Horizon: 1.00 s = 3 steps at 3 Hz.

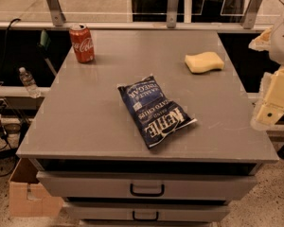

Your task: Move coke can near blue chip bag

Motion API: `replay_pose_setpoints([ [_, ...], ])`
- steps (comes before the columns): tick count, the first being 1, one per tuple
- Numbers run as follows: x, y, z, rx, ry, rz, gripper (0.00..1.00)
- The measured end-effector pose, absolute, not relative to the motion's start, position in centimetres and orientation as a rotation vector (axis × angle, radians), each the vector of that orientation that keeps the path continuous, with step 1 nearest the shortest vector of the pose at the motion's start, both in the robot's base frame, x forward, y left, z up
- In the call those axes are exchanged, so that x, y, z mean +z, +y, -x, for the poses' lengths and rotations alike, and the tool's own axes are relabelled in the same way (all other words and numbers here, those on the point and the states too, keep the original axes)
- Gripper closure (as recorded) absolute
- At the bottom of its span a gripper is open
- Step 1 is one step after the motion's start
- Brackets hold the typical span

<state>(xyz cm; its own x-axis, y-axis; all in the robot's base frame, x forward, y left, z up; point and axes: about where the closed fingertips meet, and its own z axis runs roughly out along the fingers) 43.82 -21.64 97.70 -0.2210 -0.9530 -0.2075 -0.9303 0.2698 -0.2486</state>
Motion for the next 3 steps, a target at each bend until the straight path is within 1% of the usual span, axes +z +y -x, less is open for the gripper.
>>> replay_pose_setpoints([
  [1, 97.7, -21.6, -43.9, -0.103, 2.228, 1.722, 0.0],
  [2, 98.1, -19.1, -46.0, -0.084, 2.138, 1.743, 0.0],
  [3, 98.5, -14.8, -49.6, -0.015, 2.006, 1.752, 0.0],
])
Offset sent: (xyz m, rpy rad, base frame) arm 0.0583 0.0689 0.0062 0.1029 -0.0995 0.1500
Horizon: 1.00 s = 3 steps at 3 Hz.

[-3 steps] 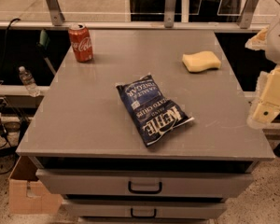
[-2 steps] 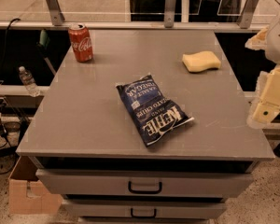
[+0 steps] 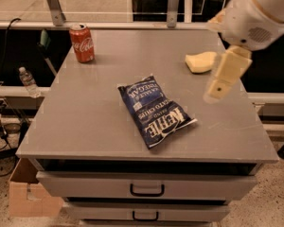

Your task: Move coke can near blue chip bag

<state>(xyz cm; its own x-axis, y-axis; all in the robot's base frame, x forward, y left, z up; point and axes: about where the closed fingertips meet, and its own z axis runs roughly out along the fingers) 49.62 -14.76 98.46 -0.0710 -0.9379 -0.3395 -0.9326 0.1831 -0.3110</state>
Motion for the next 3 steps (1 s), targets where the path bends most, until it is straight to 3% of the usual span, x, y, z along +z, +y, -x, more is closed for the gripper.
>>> replay_pose_setpoints([
  [1, 99.22, -9.49, -53.75, 0.07, 1.866, 1.712, 0.0],
  [3, 98.96, -9.23, -54.15, 0.066, 1.886, 1.691, 0.0],
])
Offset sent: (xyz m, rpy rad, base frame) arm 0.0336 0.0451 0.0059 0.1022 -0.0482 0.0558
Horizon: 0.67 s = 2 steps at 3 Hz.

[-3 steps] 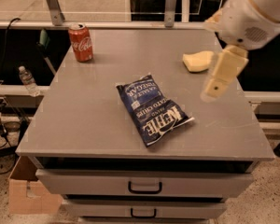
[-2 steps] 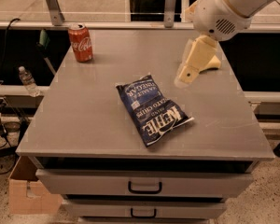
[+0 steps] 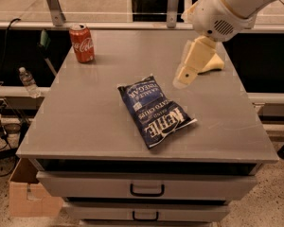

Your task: Move coke can near blue chip bag

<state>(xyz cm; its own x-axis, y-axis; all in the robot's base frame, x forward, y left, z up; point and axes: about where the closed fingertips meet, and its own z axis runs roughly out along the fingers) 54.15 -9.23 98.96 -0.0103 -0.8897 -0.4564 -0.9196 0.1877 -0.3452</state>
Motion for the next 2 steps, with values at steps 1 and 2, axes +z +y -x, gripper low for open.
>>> replay_pose_setpoints([
  [1, 96.8, -6.5, -56.7, 0.127, 1.897, 1.638, 0.0],
  [2, 95.1, -2.5, -61.1, 0.199, 1.841, 1.592, 0.0],
])
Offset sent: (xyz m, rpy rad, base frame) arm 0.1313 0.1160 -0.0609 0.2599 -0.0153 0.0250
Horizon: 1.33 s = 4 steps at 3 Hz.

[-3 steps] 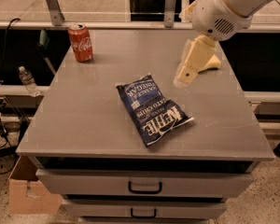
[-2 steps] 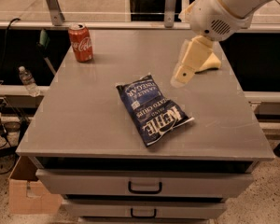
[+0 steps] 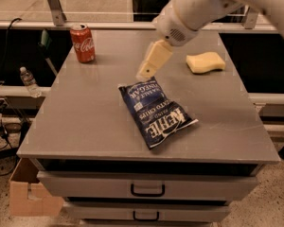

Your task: Move coke can near blue chip bag

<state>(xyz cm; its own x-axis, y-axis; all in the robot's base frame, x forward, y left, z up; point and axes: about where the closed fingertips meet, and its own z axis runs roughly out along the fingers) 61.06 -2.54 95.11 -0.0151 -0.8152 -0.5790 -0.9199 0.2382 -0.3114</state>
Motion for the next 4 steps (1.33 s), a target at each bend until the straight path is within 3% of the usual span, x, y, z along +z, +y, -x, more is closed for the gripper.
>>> replay_pose_setpoints([
  [4, 89.7, 11.3, -75.0, 0.536, 1.683, 1.354, 0.0],
])
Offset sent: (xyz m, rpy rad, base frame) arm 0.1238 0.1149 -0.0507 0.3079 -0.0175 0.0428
